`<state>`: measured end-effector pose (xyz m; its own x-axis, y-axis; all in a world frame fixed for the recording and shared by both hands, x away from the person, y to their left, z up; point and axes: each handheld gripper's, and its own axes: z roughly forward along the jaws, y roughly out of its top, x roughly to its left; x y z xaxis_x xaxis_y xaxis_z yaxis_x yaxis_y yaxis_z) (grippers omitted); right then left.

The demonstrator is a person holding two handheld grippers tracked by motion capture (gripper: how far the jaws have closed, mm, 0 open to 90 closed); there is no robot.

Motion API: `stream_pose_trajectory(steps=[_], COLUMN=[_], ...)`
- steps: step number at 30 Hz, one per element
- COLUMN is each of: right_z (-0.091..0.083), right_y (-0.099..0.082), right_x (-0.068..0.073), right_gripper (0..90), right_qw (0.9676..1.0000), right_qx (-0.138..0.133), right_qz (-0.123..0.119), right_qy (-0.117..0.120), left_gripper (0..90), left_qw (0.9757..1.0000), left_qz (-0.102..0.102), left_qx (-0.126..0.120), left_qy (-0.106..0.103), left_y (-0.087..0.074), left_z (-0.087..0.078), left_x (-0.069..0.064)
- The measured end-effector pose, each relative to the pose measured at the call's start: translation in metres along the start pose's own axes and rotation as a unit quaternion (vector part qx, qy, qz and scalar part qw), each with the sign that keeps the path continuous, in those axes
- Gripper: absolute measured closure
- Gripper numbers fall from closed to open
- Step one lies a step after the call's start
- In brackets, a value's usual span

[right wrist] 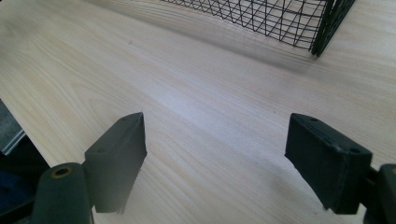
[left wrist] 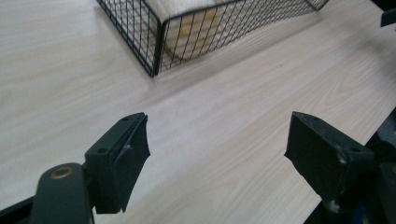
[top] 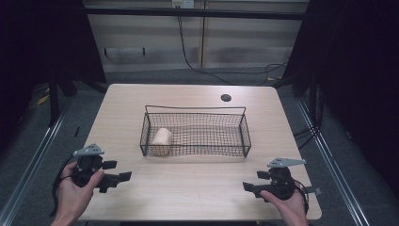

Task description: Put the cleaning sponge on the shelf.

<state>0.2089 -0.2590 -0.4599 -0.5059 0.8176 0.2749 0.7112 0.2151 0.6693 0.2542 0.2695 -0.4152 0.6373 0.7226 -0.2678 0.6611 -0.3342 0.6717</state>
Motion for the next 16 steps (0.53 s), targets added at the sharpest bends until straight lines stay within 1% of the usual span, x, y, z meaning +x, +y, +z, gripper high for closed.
stream_pose_trajectory(steps=[1, 2, 3, 4, 5, 6, 8, 9, 10, 11, 12, 13, 14, 15, 16], right_z=[0.0, 0.0, 0.0, 0.0, 0.0, 0.0, 0.0, 0.0, 0.001, 0.001, 0.002, 0.003, 0.005, 0.006, 0.008], right_y=[0.0, 0.0, 0.0, 0.0, 0.0, 0.0, 0.0, 0.0, 0.0, 0.0, -0.001, -0.001, -0.002, -0.002, -0.002], right_x=[0.0, 0.0, 0.0, 0.0, 0.0, 0.0, 0.0, 0.0, 0.0, 0.0, 0.0, 0.0, 0.0, 0.0, -0.001], right_gripper=[20.1, 20.1, 20.1, 20.1, 20.2, 20.3, 20.2, 20.2, 20.2, 20.2, 20.9, 21.7, 21.5, 20.8, 20.6], right_qw=[1.0, 1.0, 1.0, 1.0, 1.0, 1.0, 1.0, 1.0, 1.0, 1.0, 1.0, 0.9999, 0.9997, 0.9995, 0.9995], right_qx=[0.0, 0.0, 0.0, -0.001, -0.001, -0.001, -0.003, -0.003, -0.003, -0.001, 0.003, 0.009, 0.02, 0.027, 0.028], right_qz=[0.002, 0.004, 0.002, 0.001, 0.001, 0.0, 0.001, 0.002, 0.0, 0.0, 0.0, -0.001, 0.002, 0.001, -0.003], right_qy=[-0.001, -0.001, 0.0, -0.001, -0.001, -0.001, -0.001, -0.001, -0.002, -0.003, -0.008, -0.01, -0.015, -0.017, -0.016], left_gripper=[20.7, 20.7, 20.7, 20.7, 20.7, 20.7, 20.7, 20.6, 20.7, 20.7, 20.7, 20.6, 20.7, 20.7, 20.6], left_qw=[1.0, 0.9998, 0.9995, 0.9992, 0.9989, 0.999, 0.9987, 0.9984, 0.9983, 0.9987, 0.999, 0.9991, 0.9989, 0.9986, 0.9991], left_qz=[-0.001, -0.008, -0.015, -0.019, -0.026, -0.025, -0.031, -0.035, -0.032, -0.019, -0.017, -0.022, -0.03, -0.031, -0.024], left_qx=[-0.005, -0.017, -0.027, -0.034, -0.04, -0.036, -0.041, -0.041, -0.047, -0.047, -0.041, -0.037, -0.03, -0.026, -0.022], left_qy=[0.004, 0.007, -0.001, -0.005, -0.003, -0.003, -0.007, -0.015, -0.016, -0.005, 0.0, -0.005, -0.02, -0.033, -0.028], left_y=[-0.003, -0.008, -0.011, -0.014, -0.017, -0.019, -0.025, -0.027, -0.031, -0.035, -0.037, -0.04, -0.042, -0.042, -0.042], left_z=[0.0, 0.001, 0.001, 0.001, 0.002, 0.003, 0.005, 0.006, 0.006, 0.008, 0.009, 0.011, 0.013, 0.015, 0.015], left_x=[0.0, 0.001, 0.002, 0.003, 0.003, 0.004, 0.006, 0.006, 0.006, 0.005, 0.004, 0.004, 0.005, 0.005, 0.005])
